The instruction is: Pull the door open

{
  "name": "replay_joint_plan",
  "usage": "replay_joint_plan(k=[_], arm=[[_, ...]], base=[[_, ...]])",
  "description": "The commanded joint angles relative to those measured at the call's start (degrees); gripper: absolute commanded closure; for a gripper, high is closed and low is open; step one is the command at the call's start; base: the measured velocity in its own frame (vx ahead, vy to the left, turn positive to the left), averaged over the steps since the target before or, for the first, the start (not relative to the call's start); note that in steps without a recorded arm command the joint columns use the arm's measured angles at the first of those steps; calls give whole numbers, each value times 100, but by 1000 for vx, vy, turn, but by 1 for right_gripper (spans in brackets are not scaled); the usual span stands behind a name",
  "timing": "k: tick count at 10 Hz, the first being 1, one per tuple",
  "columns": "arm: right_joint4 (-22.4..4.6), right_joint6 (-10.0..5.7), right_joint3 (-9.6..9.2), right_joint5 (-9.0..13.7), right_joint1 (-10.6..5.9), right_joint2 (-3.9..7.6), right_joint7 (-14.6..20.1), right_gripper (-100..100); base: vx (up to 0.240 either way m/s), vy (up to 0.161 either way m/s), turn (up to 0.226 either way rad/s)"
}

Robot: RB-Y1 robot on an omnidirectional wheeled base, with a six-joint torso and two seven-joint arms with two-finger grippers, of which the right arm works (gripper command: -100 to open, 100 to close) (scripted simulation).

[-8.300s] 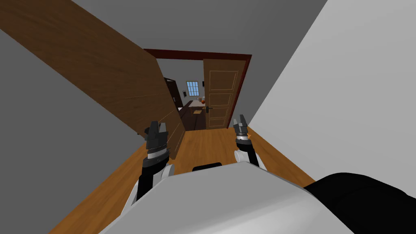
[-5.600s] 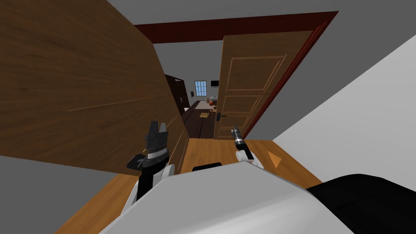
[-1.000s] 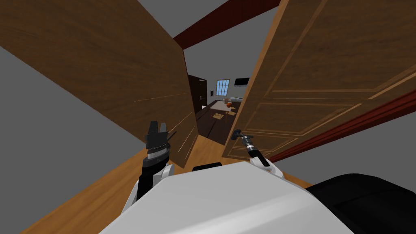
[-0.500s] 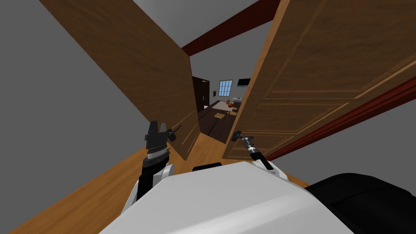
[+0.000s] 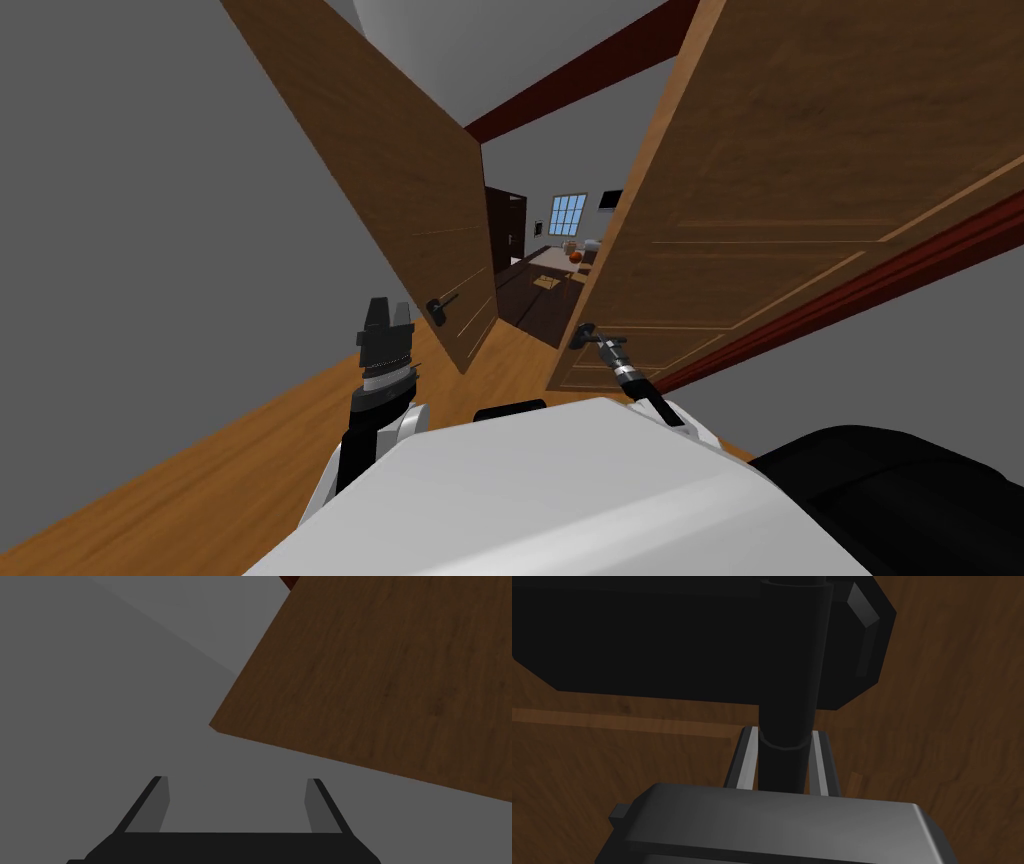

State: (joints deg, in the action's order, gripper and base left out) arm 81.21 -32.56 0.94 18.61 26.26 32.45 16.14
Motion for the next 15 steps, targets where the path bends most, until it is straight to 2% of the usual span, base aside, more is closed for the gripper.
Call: replay_joint_plan(k=[1,2,3,4,11,13,14,15], arm=[[-35,-152,-60,10,84,112,85,100],[-36,-210,-87,14,121,160,120,100],[-17,-148,-65,12,105,130,91,100],[-55,-250,-124,8,165,195,149,100],[-182,-715,-289,11,346,508,384,100],[-212,-826,-329,11,389,583,440,100],[-179,-763,-342,1,383,544,410,100],[-226,-873,-388,-4,426,603,459,100]], base=[[-250,-34,158],[-250,-27,133],[-108,-10,21],[-141,-36,135],[-208,-56,147],[-191,-57,110],[-93,-12,28],[-140,-23,137]])
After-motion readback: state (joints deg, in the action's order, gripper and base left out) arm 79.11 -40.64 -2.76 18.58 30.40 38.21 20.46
